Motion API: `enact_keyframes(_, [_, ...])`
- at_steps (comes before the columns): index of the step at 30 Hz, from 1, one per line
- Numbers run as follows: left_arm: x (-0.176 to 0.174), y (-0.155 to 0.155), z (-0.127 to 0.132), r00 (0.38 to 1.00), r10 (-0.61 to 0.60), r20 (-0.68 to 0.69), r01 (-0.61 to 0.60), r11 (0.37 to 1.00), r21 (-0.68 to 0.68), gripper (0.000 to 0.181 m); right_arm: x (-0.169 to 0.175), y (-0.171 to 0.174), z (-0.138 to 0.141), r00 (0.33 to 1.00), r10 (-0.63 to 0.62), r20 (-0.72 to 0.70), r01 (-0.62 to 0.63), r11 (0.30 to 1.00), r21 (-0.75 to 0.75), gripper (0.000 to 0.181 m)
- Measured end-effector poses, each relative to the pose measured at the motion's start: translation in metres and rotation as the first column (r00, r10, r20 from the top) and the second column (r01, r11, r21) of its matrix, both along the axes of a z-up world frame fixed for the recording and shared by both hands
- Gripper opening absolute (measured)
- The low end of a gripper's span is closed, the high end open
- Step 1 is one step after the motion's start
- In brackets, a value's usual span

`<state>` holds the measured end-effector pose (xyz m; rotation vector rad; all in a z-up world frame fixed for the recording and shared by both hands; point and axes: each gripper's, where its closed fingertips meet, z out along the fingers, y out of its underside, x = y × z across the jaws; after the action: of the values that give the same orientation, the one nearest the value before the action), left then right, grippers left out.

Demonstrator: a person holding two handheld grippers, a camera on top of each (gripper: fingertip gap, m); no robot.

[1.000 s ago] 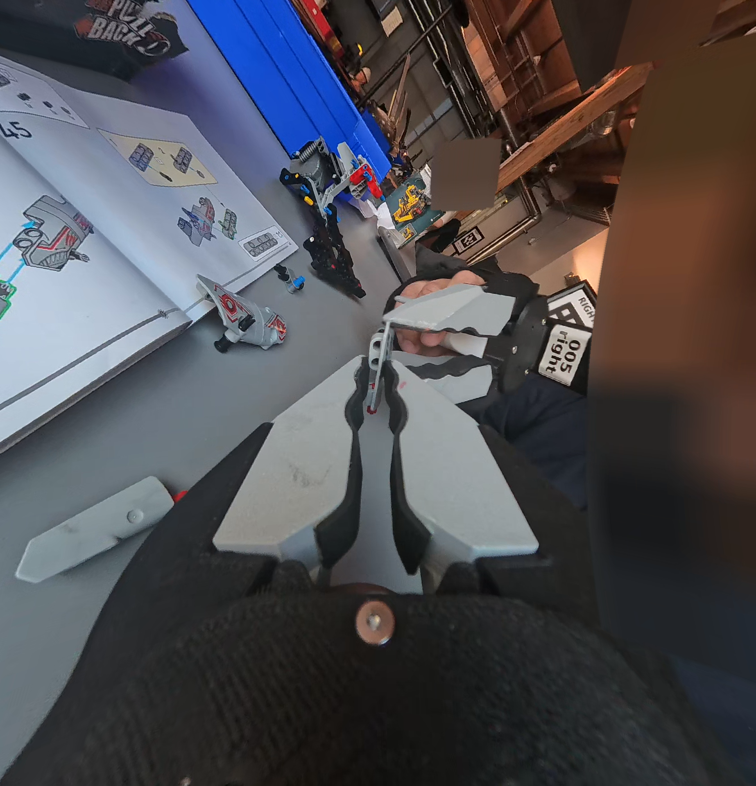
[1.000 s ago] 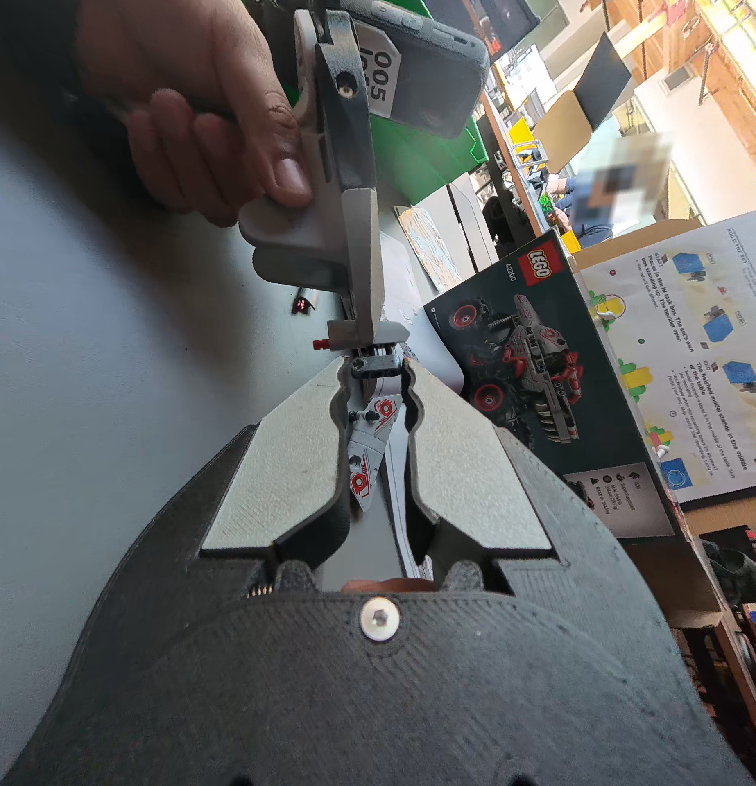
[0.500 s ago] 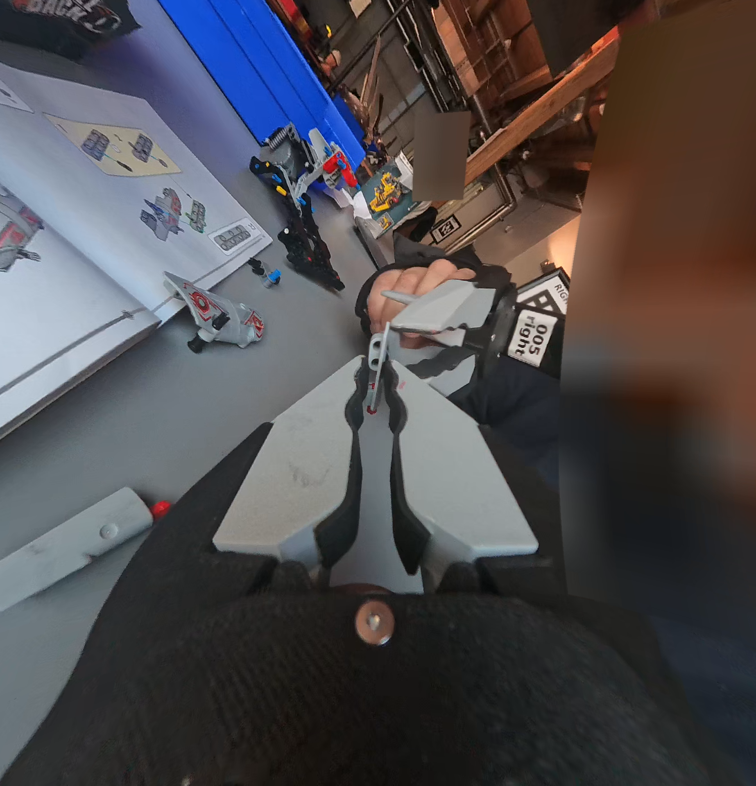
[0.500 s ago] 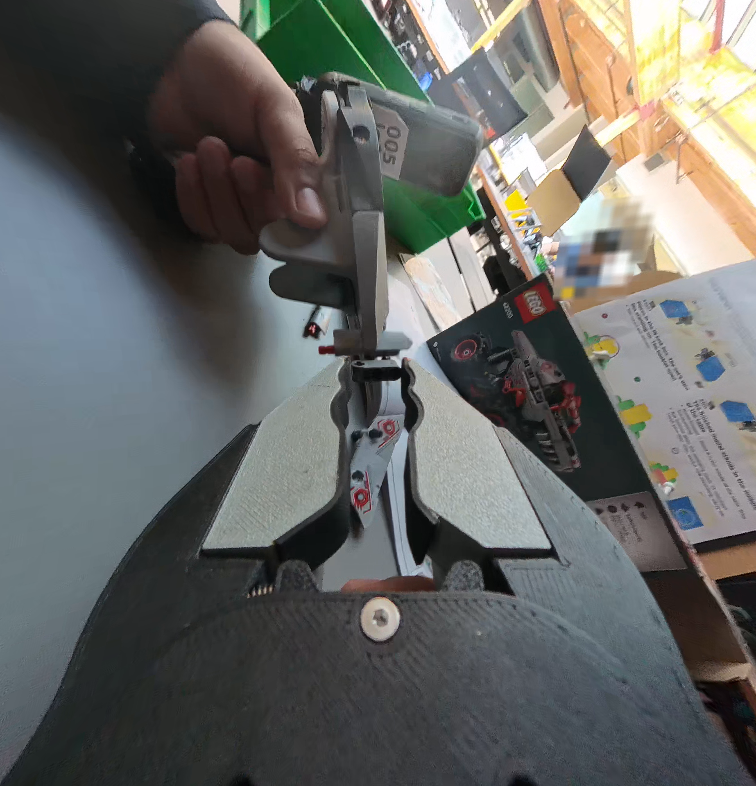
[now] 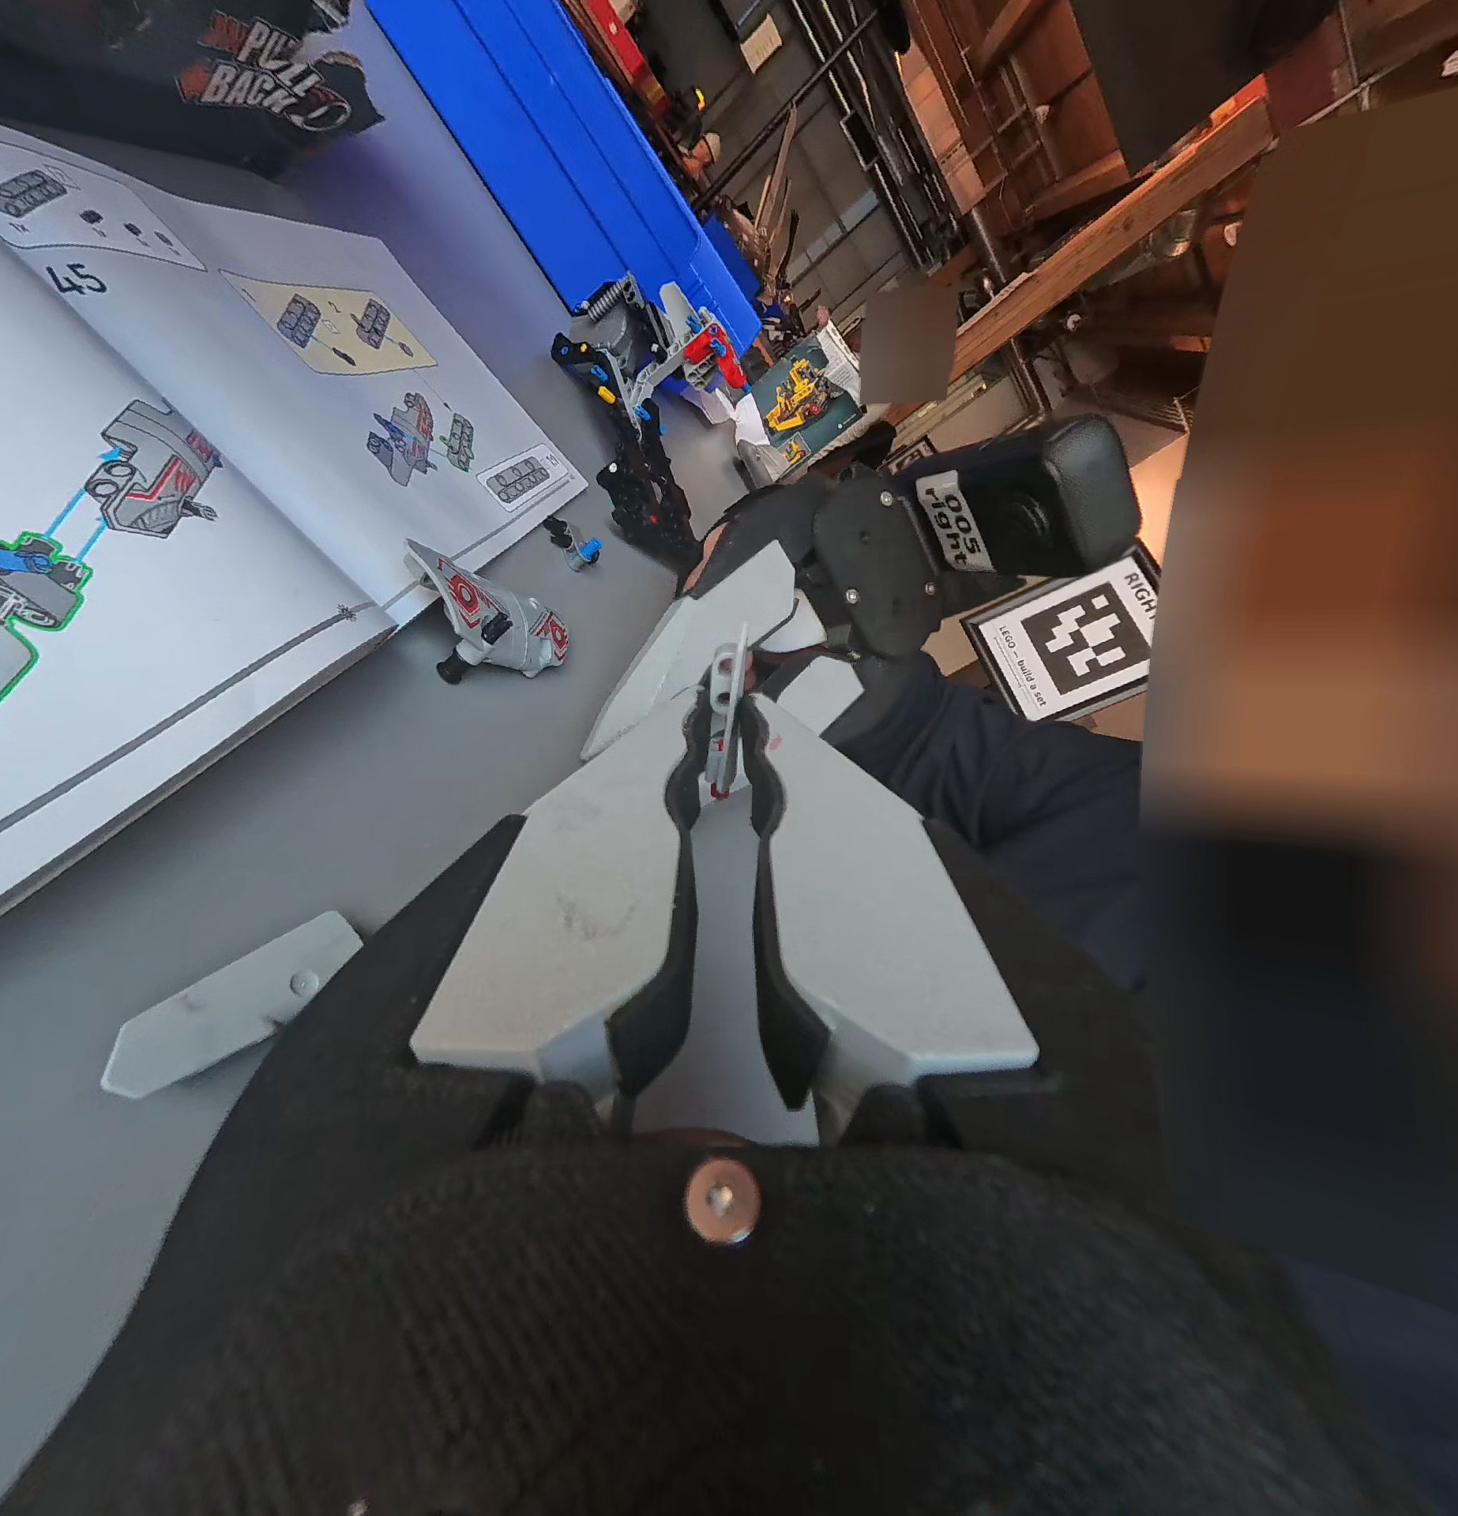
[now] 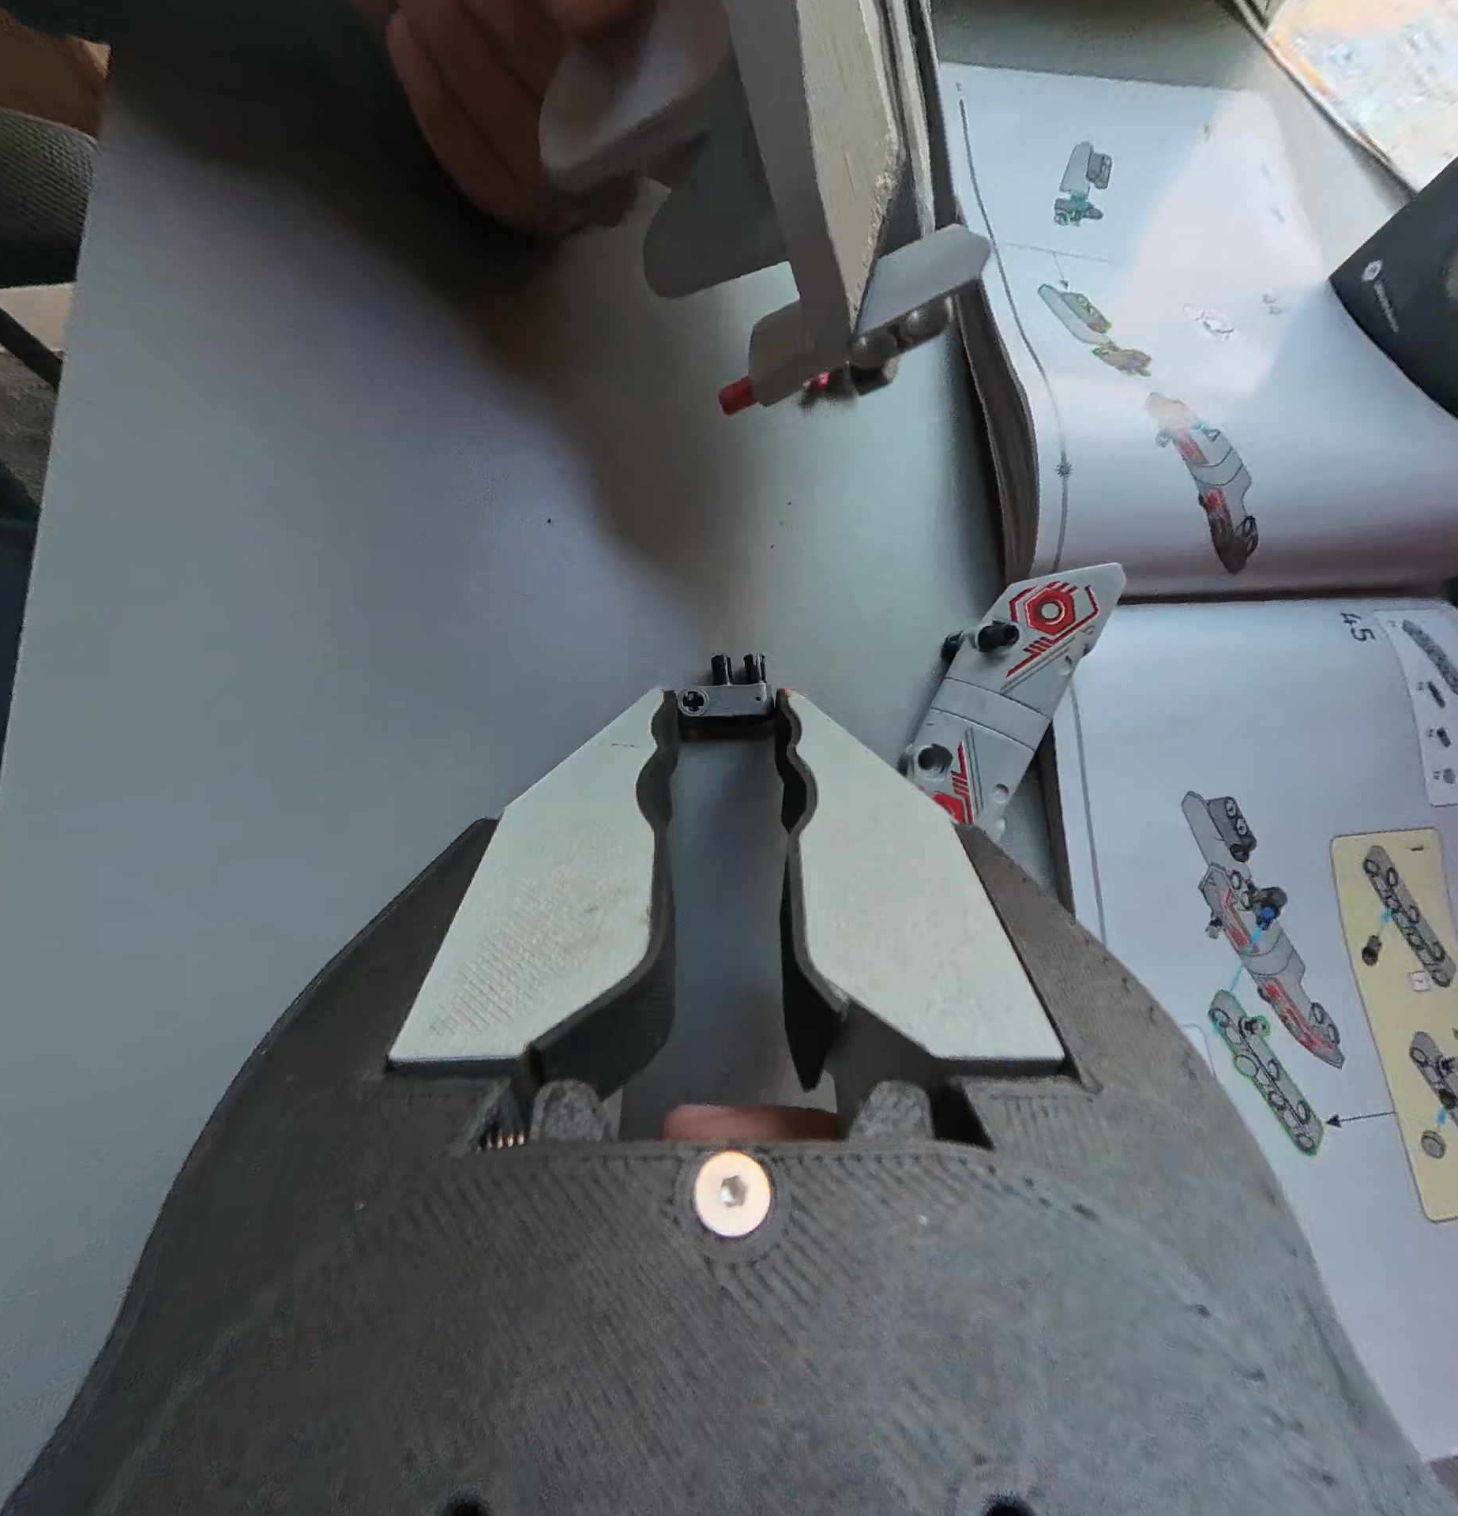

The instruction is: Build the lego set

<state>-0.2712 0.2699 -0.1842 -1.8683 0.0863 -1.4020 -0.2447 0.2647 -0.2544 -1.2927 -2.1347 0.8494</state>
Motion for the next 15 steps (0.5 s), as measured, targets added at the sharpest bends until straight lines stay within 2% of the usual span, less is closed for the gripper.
enact_keyframes(3, [0.001,-0.001,0.0,1.0,-0.003,-0.003,0.003,1.0,0.002,0.004,0.002,0.004,0.002,1.0,-0.015,0.017,0.016,1.0,-0.012,0.02])
enact_keyframes(8, [0.002,-0.002,0.0,1.0,-0.009,-0.001,0.009,1.0,0.004,0.004,0.01,0.001,0.002,0.996,-0.029,0.081,0.038,0.993,-0.114,0.028])
enact_keyframes(11, [0.001,-0.003,0.001,1.0,-0.007,0.001,0.007,1.0,0.003,0.004,0.013,0.008,0.001,0.985,-0.115,0.131,0.137,0.976,-0.168,0.027])
enact_keyframes(15, [0.0,-0.002,0.001,1.0,0.003,0.004,-0.003,1.0,0.003,0.004,0.016,0.005,0.008,0.956,-0.234,0.177,0.28,0.91,-0.307,0.032])
